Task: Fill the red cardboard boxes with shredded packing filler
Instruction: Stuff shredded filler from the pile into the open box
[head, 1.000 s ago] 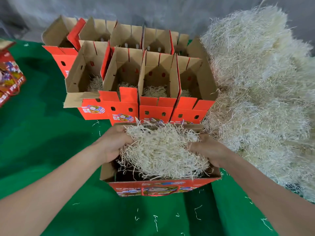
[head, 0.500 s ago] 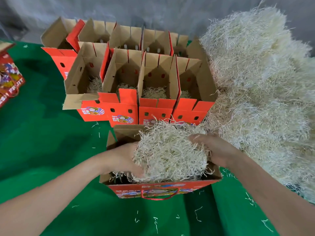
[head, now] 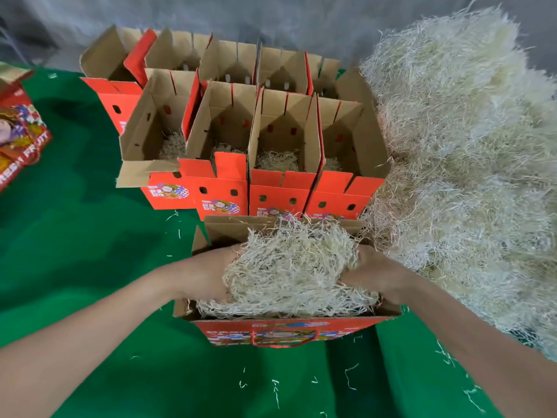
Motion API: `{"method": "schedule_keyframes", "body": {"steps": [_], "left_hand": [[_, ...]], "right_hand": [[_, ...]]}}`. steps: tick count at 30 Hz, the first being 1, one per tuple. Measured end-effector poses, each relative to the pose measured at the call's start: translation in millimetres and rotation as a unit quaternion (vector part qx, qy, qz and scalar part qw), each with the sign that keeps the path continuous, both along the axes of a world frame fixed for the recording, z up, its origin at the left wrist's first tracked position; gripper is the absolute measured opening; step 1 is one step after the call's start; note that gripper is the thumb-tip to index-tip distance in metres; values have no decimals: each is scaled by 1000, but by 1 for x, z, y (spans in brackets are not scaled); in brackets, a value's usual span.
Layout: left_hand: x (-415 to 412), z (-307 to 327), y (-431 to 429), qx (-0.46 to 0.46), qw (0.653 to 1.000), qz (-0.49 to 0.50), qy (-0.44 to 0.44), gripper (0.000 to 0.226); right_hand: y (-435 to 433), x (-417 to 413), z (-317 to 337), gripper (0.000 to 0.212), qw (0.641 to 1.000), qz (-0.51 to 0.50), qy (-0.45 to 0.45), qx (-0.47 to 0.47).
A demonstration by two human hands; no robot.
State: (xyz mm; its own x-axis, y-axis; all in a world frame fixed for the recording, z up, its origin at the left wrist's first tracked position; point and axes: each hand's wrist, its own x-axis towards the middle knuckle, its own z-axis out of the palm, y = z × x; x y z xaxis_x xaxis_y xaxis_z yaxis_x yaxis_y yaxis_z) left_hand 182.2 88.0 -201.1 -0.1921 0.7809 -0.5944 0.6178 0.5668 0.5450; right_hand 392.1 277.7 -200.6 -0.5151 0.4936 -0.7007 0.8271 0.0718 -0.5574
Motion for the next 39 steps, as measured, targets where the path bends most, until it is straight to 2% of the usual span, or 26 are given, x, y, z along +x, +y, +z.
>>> {"method": "schedule_keyframes", "body": {"steps": [1, 3, 5, 6, 8, 9, 10, 11, 12, 13, 15, 16, 18, 19, 20, 21, 22, 24, 26, 27, 29, 31, 34, 37, 38, 39], "left_hand": [[-1, 0, 0, -1, 999, -16, -31, 96], [2, 1, 3, -6, 983, 20, -180, 101], [15, 6, 14, 14, 928, 162, -337, 99], [21, 6, 21, 26, 896, 250, -367, 98], [28, 0, 33, 43, 871, 348, -345, 95], [30, -5, 35, 47, 870, 364, -328, 96], [29, -9, 36, 50, 869, 382, -310, 93], [26, -11, 34, 62, 869, 398, -286, 82], [22, -11, 30, 75, 872, 409, -257, 72], [18, -12, 26, 86, 871, 413, -253, 76], [14, -8, 24, 71, 878, 372, -291, 117], [19, -2, 27, 48, 889, 339, -305, 134], [29, 5, 35, 7, 915, 266, -303, 138], [34, 5, 38, 1, 925, 240, -293, 123], [36, 1, 42, 16, 934, 227, -275, 90], [38, 0, 45, 45, 945, 232, -228, 47], [37, -1, 45, 71, 949, 242, -188, 19], [30, -1, 41, 105, 946, 276, -134, 28], [21, -7, 37, 111, 934, 317, -119, 15], [19, -9, 35, 102, 929, 329, -136, 24], [17, -12, 32, 81, 915, 343, -197, 67], [20, -10, 32, 75, 909, 340, -230, 91], [27, -2, 38, 62, 905, 311, -283, 112], [40, 5, 49, 60, 903, 286, -314, 145], [44, 5, 53, 66, 906, 284, -306, 142], [47, 4, 56, 71, 909, 290, -291, 128]], "right_hand": [[-1, 0, 2, 90, 1000, 2, 4, -14], [-8, -5, 5, 108, 995, 2, 49, -83], [-14, -9, 7, 123, 986, 5, 91, -140], [-16, -10, 10, 127, 981, -1, 104, -166], [-15, -8, 15, 124, 969, -28, 121, -214], [-13, -5, 17, 107, 961, -45, 137, -236], [-11, -1, 19, 82, 950, -63, 164, -258], [-10, 3, 20, 59, 938, -89, 192, -274], [-9, 6, 18, 46, 929, -125, 215, -275], [-9, 8, 17, 40, 925, -165, 228, -256], [-13, 6, 12, 39, 924, -217, 238, -207], [-17, 2, 10, 47, 934, -197, 236, -182], [-26, -8, 7, 62, 963, -114, 207, -132], [-28, -12, 6, 63, 970, -81, 198, -114], [-28, -14, 6, 61, 973, -68, 198, -99], [-26, -14, 7, 59, 972, -75, 206, -82], [-22, -12, 8, 56, 968, -102, 218, -67], [-13, -5, 9, 51, 953, -176, 240, -58], [-6, 2, 8, 45, 933, -217, 259, -123], [-6, 4, 8, 37, 919, -213, 278, -180], [-7, 4, 8, 29, 889, -199, 314, -268], [-12, 3, 6, 19, 884, -194, 318, -281], [-21, -5, 0, 36, 914, -183, 278, -231], [-32, -17, -5, 30, 957, -159, 213, -120], [-36, -21, -6, 26, 963, -154, 197, -99], [-39, -24, -6, 24, 968, -151, 181, -84]]}}
